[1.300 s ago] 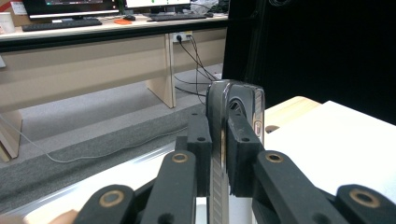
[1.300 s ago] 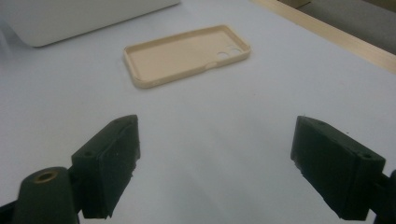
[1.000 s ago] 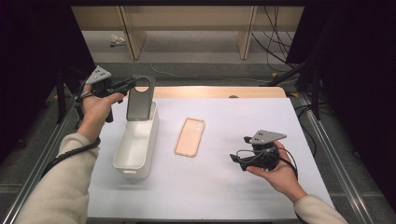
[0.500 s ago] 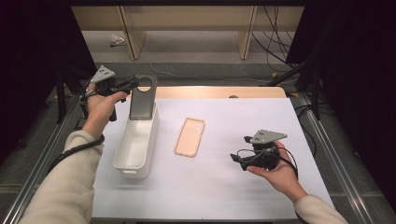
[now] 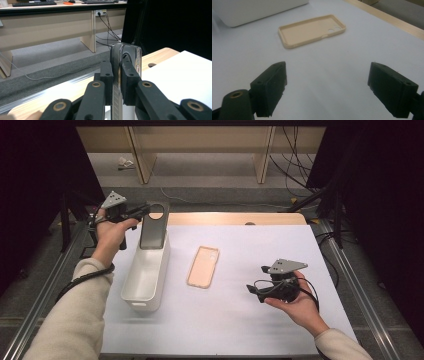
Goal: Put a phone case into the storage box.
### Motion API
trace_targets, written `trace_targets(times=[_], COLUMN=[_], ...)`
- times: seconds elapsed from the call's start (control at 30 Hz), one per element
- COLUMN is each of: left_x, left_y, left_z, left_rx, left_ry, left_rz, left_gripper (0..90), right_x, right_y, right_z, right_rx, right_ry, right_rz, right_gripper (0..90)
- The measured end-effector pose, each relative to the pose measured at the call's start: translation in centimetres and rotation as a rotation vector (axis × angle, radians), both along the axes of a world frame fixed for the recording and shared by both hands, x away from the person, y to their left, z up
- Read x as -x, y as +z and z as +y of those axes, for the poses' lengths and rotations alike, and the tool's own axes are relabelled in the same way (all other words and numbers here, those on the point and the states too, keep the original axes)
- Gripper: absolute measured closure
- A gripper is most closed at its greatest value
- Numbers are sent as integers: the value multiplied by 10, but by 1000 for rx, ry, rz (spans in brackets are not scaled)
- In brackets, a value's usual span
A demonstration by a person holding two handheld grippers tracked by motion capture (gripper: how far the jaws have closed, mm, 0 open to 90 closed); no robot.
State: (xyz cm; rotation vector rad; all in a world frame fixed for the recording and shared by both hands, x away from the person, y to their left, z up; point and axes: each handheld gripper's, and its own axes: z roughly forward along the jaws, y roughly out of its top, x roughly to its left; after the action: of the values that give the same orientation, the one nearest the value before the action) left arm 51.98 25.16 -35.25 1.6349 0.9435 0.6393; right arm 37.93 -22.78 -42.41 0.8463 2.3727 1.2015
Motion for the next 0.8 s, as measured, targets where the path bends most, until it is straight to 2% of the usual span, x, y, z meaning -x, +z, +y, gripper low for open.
trace_targets(times=[0.8], left_x=[-9], left_y=[-16], left_z=[0], left_rx=[-16], left_ry=[23], left_rz=[45], left_gripper=[813], right_x=[0], right_y=[-1], right_z=[0], right_rx=[1], right_ry=[4], right_rz=[3], right_gripper=[164])
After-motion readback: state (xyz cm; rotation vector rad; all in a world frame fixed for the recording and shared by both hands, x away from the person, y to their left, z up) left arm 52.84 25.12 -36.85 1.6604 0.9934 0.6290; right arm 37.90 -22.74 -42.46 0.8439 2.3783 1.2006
